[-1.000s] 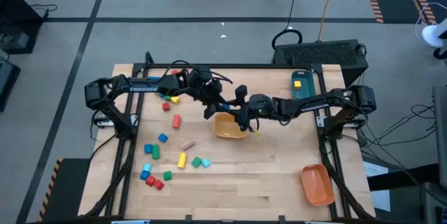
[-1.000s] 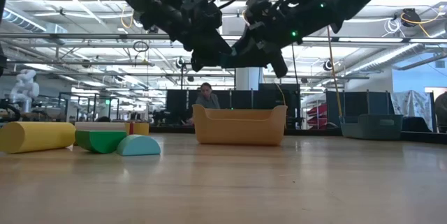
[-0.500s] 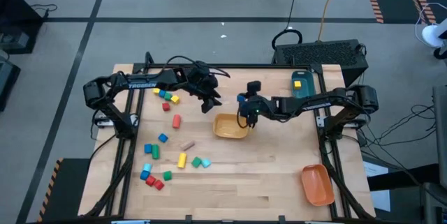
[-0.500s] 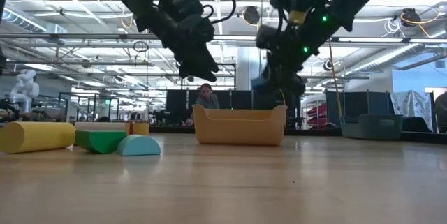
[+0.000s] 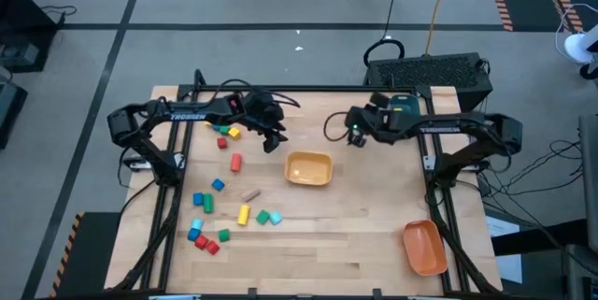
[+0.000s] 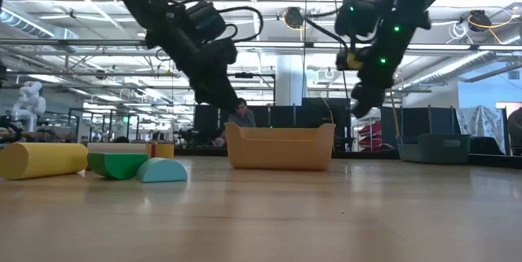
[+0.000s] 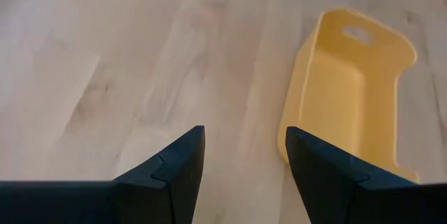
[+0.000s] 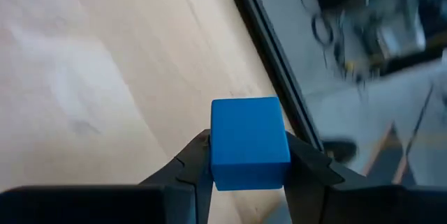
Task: Sort blocks by size
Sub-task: Put the blue square block into the blue bin
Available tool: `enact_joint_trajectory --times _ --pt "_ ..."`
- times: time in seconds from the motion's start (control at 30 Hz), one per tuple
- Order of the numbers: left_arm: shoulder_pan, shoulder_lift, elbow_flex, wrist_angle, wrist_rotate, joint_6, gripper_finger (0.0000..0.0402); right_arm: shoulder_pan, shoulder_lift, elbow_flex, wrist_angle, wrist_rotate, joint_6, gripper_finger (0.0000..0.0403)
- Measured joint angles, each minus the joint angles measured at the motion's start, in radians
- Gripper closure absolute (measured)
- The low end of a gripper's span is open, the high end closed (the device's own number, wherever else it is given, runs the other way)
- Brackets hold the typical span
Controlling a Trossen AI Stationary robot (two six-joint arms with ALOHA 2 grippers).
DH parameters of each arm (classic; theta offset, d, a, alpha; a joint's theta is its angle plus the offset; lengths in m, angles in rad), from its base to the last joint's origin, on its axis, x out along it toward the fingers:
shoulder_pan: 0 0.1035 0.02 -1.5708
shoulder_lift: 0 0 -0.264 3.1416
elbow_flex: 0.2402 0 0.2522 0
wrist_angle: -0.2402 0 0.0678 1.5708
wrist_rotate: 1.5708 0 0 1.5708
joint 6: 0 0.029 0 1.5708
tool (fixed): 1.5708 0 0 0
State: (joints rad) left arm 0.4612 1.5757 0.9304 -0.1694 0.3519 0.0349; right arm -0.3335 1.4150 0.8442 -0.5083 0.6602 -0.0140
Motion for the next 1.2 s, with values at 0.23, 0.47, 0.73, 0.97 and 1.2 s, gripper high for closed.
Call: enact_joint_trajectory --times 0.23,0.47,0.73,0.97,1.2 --pt "0.003 -0.083 -0.117 0.096 -0.003 -0.003 0.0198 -0.089 -0.068 0.0 -0.233 -0.004 0.137 0.0288" --pt "0.012 -0.226 -0.263 0.211 -0.016 -0.046 0.0198 -0.192 -0.12 0.0 -0.397 -0.07 0.224 0.0288" --pt "0.014 -0.342 -0.359 0.202 -0.184 -0.082 0.0198 -0.334 -0.117 -0.001 -0.499 -0.179 0.252 0.0286" --pt "0.017 -0.393 -0.363 0.134 -0.253 -0.082 0.0198 -0.426 -0.102 -0.001 -0.488 -0.196 0.231 0.0284" --pt "0.017 -0.46 -0.364 0.105 -0.256 -0.082 0.0198 -0.469 -0.102 -0.006 -0.471 -0.226 0.223 0.028"
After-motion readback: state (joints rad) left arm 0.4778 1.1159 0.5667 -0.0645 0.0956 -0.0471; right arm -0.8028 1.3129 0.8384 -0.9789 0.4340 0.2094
